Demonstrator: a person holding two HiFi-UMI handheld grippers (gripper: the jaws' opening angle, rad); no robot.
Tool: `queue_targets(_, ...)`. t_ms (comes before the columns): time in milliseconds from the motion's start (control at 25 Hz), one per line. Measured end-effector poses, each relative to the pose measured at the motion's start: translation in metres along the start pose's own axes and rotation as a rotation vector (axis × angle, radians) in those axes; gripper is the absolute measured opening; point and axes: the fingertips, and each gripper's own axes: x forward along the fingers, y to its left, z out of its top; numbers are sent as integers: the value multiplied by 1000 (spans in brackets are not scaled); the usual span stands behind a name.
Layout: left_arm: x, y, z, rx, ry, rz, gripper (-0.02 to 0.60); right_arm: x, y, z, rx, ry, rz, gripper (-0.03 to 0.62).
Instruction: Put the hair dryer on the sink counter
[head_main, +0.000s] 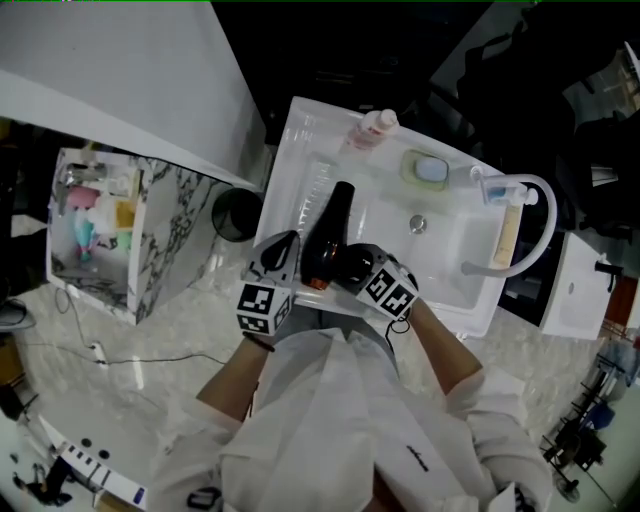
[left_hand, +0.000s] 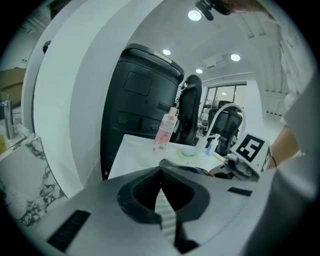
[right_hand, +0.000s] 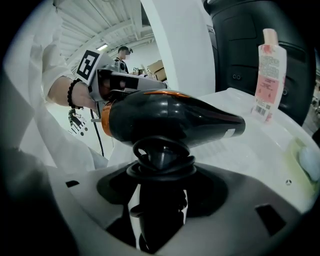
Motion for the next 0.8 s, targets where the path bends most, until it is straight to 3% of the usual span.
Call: queue_targets(800,4,14,-9,-27,-7,-14,23,36,-4,3,-43,61,34,286)
